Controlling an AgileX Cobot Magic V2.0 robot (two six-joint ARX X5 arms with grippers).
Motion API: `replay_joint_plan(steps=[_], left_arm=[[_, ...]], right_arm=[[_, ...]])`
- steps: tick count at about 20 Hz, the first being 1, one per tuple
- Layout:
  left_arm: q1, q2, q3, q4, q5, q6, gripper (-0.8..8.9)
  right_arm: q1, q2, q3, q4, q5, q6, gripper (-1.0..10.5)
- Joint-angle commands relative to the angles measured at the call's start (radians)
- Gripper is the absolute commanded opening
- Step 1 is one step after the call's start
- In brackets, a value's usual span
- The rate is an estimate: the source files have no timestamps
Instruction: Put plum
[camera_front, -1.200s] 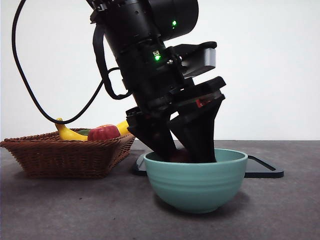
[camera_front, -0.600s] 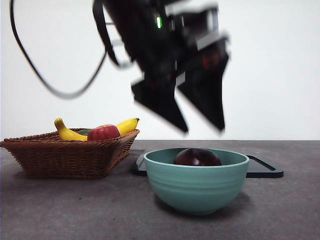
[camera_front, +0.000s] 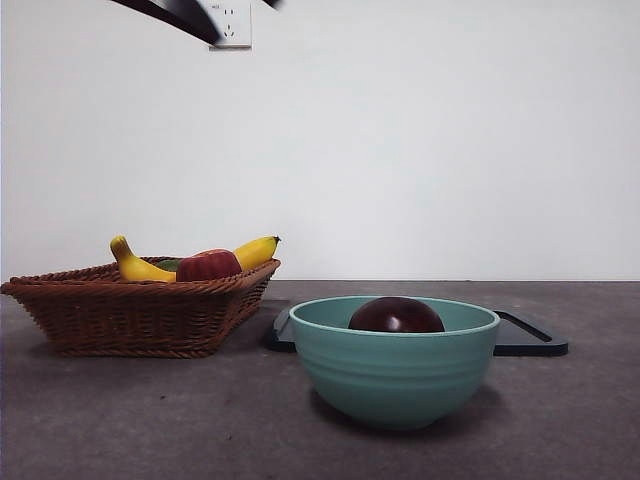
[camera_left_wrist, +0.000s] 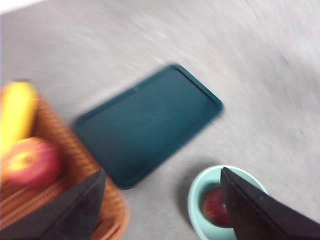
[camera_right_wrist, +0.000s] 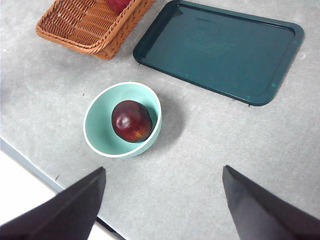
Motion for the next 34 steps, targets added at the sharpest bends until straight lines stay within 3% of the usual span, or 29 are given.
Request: replay_joint_plan(steps=[1, 7, 10, 18, 24, 29, 34], left_arm=[[0.034, -0.056, -0.071, -0.003, 0.059, -0.022, 3.73], [0.064, -0.237, -0.371, 0.009, 0.243, -0.05, 3.73], [0.064, -0.276, -0.43, -0.011, 0.347, -0.067, 3.73], [0.064, -0.282, -0.43, -0.016, 0.368, -0.069, 3.73], [0.064, -0.282, -0.43, -0.016, 0.368, -0.069, 3.73], [0.064, -0.282, -0.43, -0.011, 0.368, -0.069, 3.73], [0.064, -0.282, -0.43, 0.002, 0.368, -0.068, 3.73]], right_arm=[[0.005, 0.005, 0.02, 0.011, 0.0, 0.007, 3.7], [0.005, 0.005, 0.02, 0.011, 0.0, 0.007, 3.7], [0.005, 0.005, 0.02, 0.011, 0.0, 0.007, 3.7], [0.005, 0.005, 0.02, 0.01, 0.0, 0.012, 3.7], [0.018, 0.104, 0.019, 0.027, 0.0, 0.098, 3.7], [0.095, 0.283, 0.018, 0.126, 0.003, 0.125, 3.7], [0.211, 0.457, -0.009, 0.293, 0.09, 0.151, 3.5]])
